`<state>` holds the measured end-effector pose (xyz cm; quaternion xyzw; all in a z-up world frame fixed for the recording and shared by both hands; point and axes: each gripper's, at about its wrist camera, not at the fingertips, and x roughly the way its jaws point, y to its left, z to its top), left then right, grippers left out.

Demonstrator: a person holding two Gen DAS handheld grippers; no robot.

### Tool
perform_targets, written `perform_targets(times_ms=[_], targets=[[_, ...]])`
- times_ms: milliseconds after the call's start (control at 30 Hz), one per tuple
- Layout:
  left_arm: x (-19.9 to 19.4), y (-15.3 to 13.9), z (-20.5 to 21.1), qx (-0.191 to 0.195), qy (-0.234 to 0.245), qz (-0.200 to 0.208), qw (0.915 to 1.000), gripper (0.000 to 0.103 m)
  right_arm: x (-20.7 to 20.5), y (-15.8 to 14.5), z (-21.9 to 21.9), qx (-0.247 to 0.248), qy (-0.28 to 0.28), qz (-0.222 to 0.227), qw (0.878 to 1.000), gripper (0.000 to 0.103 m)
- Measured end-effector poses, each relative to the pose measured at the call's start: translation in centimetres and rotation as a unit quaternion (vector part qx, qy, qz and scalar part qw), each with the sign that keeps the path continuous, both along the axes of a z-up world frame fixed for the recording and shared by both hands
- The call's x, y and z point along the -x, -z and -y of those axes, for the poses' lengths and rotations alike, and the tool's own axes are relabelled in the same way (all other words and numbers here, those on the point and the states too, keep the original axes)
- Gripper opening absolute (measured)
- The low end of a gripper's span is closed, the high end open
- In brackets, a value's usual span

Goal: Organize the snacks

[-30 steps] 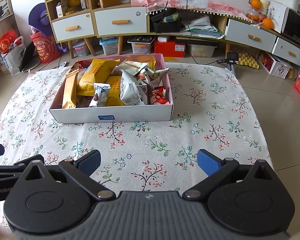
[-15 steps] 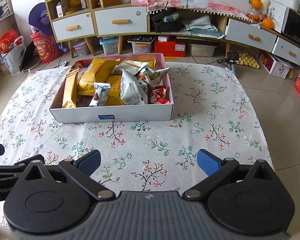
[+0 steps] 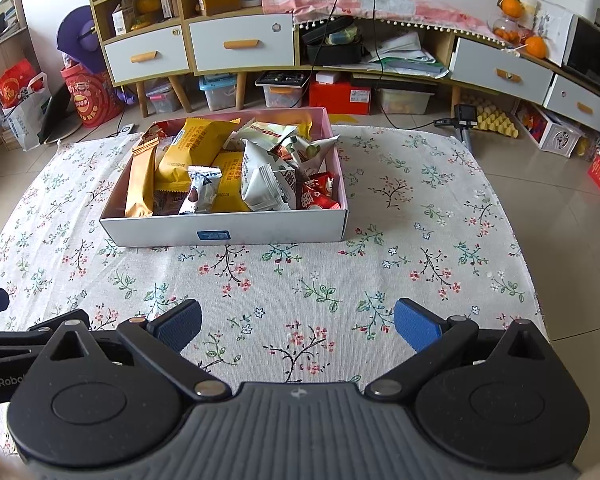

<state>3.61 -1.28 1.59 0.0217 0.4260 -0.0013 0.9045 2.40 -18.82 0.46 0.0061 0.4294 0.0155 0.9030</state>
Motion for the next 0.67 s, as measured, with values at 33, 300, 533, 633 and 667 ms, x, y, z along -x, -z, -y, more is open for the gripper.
perform_targets(times_ms=[33, 300, 533, 633, 667], targets=[[0.01, -0.04, -0.01, -0.001, 0.0, 0.001, 1.0, 0.1, 0.01, 0.0, 0.02, 0.0, 0.001, 0.0, 1.0, 0.103], [-0.05, -0.11, -0.07, -0.006, -0.006, 0.002, 1.0, 0.1, 0.02, -0.02, 0.1, 0.0, 0.002, 0.0, 1.0, 0.103], [-0.04, -0.14, 0.13, -0.009, -0.001, 0.005, 0.9999, 0.1, 0.04, 0.06, 0.09, 0.001, 0.002, 0.0, 1.0, 0.103], [-0.06, -0.04, 0.18, -0.01, 0.001, 0.008, 0.9999, 0.1, 0.03, 0.25, 0.08, 0.003, 0.002, -0.001, 1.0, 0.103], [-0.11, 0.02, 0.14, -0.008, 0.002, 0.008, 0.9999, 0.1, 0.01, 0.32, 0.1, 0.002, 0.003, -0.001, 1.0, 0.103]])
